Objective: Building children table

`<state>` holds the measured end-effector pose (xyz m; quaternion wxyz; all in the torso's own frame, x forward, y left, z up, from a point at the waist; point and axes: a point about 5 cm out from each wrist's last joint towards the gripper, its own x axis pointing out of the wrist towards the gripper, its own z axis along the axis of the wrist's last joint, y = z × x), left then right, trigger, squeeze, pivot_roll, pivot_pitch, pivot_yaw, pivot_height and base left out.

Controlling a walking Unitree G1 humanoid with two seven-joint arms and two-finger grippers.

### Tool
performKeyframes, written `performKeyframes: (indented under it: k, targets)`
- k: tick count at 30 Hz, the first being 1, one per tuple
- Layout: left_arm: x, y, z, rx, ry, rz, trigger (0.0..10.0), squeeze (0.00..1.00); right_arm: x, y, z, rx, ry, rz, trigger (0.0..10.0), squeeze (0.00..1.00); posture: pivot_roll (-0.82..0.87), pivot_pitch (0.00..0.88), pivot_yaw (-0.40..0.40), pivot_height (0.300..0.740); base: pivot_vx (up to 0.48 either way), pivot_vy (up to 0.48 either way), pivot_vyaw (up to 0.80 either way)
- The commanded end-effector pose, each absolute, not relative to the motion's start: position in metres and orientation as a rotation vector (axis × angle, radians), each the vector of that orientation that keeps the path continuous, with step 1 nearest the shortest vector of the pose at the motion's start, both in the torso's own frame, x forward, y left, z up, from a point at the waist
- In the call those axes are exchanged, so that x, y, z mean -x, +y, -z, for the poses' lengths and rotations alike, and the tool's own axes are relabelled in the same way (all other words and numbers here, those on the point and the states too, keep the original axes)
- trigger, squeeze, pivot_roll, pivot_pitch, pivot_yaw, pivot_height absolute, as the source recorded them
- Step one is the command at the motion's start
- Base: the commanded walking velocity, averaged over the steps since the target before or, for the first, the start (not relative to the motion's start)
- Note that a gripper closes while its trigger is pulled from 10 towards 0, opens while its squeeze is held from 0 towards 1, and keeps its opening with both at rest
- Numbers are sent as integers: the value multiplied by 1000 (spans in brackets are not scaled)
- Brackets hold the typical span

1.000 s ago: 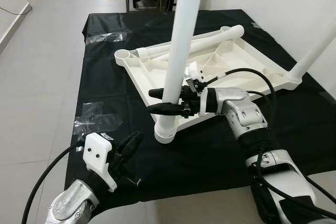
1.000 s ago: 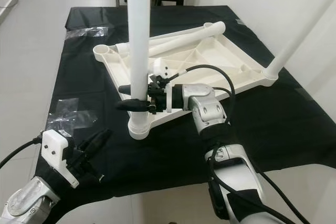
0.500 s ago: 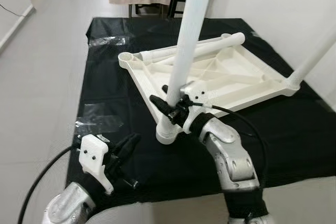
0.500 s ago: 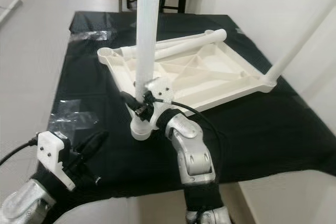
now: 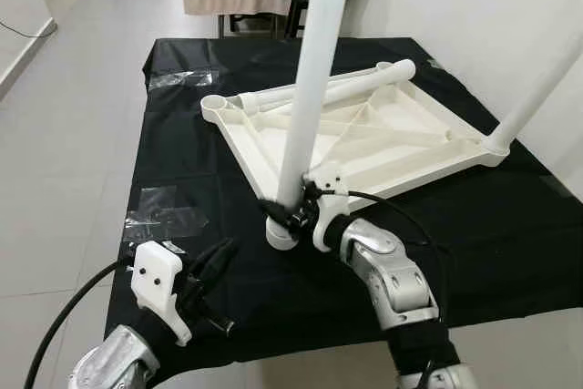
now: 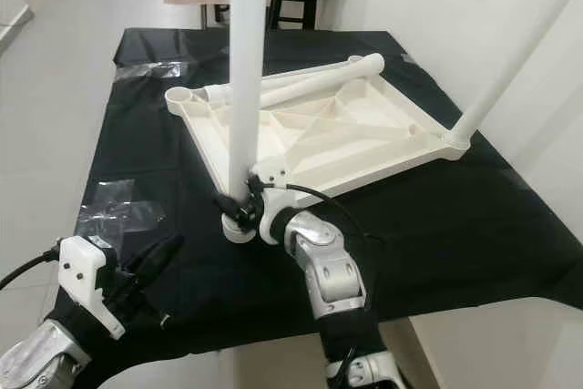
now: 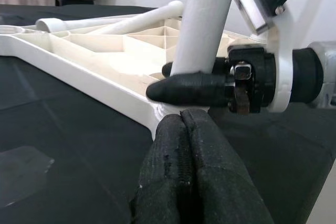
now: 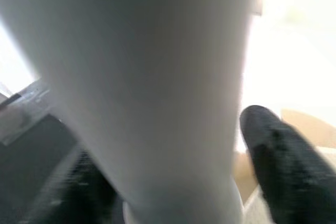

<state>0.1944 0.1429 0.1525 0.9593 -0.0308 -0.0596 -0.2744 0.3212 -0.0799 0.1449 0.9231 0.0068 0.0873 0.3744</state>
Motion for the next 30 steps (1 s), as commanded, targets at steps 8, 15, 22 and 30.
performKeyframes:
  k: [8, 15, 22, 30]
  targets:
    - [-196, 139, -151, 70, -121, 562, 10000, 0, -341, -72, -184, -56, 82, -1239, 10000, 0, 131, 103, -111, 740, 0, 0, 0]
    - [-195, 137, -150, 71, -119, 563, 10000, 0, -348, -78, -191, 43, 136, -1454, 4941, 0, 133, 101, -114, 740, 0, 0, 0]
    - [-195, 137, -150, 73, -120, 563, 10000, 0, -350, -93, -194, 19, 137, -1497, 0, 0, 130, 102, -110, 740, 0, 0, 0]
    - [-192, 138, -153, 76, -122, 566, 10000, 0, -325, -125, -170, 45, 125, -1295, 0, 0, 114, 131, -103, 740, 0, 0, 0]
